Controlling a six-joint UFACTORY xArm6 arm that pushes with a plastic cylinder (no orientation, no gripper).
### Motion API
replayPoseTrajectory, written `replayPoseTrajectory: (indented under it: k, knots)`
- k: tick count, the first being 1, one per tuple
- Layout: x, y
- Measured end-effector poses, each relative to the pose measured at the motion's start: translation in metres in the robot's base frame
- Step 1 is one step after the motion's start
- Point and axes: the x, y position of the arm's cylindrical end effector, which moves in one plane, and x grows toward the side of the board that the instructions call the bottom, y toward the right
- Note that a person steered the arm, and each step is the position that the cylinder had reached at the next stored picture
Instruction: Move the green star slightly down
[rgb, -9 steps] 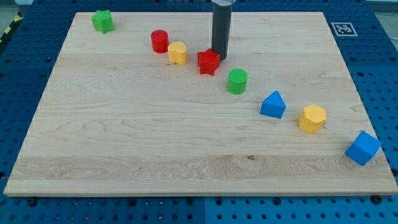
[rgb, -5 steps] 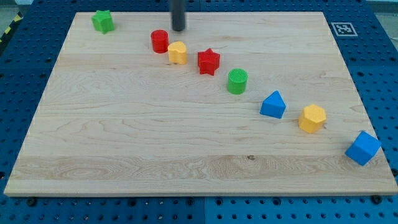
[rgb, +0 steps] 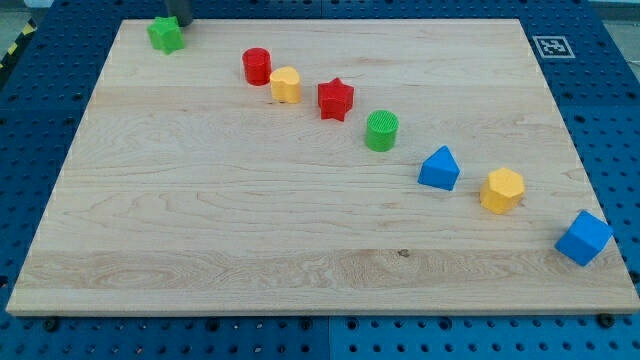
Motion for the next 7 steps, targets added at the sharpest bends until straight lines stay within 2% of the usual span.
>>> replayPoseTrajectory:
  k: [1,3,4,5,6,7]
  knots:
    - [0.006,-0.002]
    - [0.078,0.079]
    - [0.05,0.082]
    - [0.004,0.059]
    - [0.0,0.008]
    - [0.007,-0.015]
